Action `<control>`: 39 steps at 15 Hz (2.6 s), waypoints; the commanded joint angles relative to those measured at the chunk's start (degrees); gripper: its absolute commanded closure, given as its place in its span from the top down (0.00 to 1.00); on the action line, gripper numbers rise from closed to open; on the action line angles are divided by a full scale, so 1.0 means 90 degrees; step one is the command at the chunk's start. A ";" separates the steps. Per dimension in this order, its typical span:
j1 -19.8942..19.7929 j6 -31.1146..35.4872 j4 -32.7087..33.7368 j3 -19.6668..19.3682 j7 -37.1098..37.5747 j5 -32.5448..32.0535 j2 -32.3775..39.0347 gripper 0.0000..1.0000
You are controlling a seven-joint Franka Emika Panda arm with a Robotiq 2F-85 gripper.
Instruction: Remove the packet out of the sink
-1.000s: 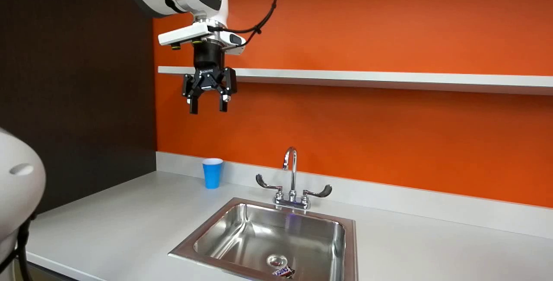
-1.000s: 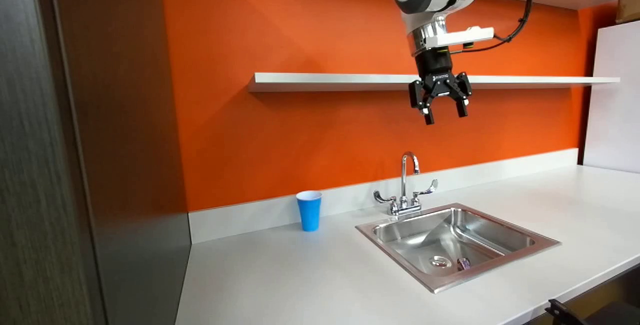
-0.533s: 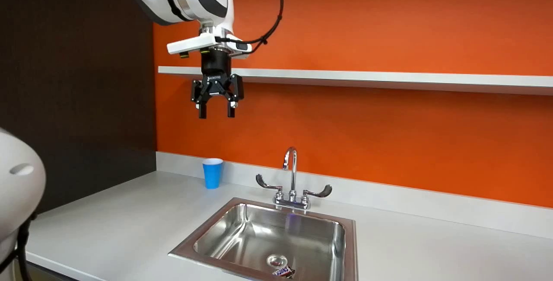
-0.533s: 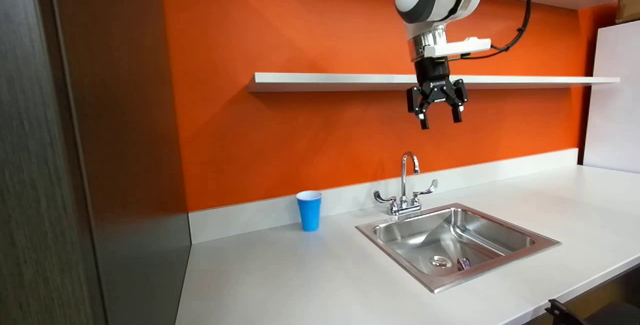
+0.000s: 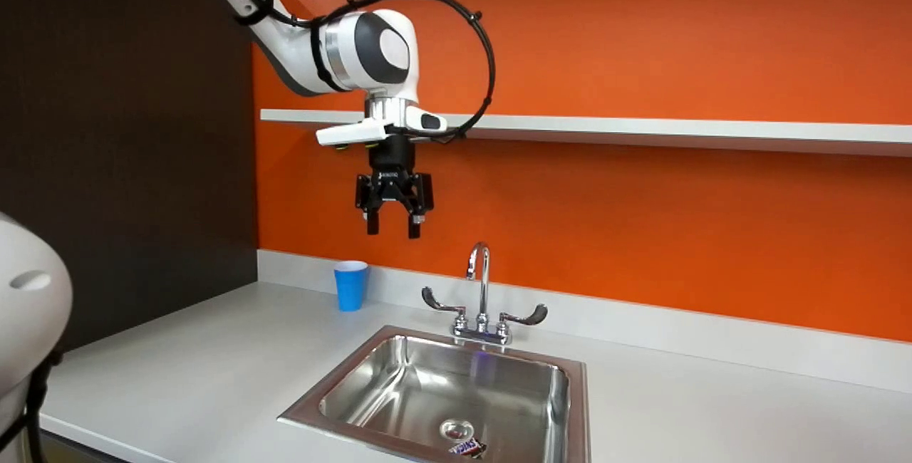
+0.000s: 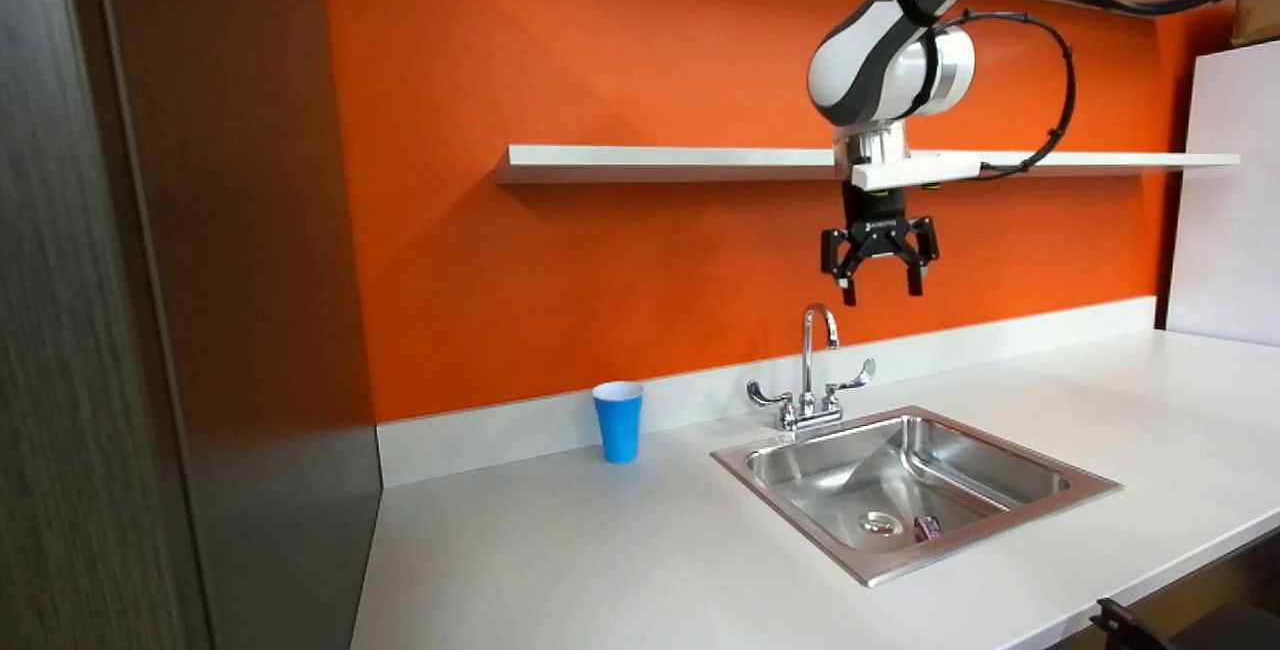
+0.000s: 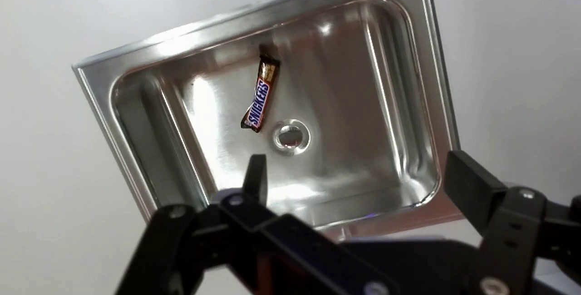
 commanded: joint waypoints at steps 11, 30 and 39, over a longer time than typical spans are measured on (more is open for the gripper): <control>-0.0428 0.2325 -0.0709 -0.0536 0.0651 -0.0091 0.1595 1.00; -0.0181 0.4446 -0.0162 -0.1273 0.1171 0.0189 0.4424 1.00; -0.0210 0.4502 -0.0027 -0.1281 0.0940 0.0447 0.4815 1.00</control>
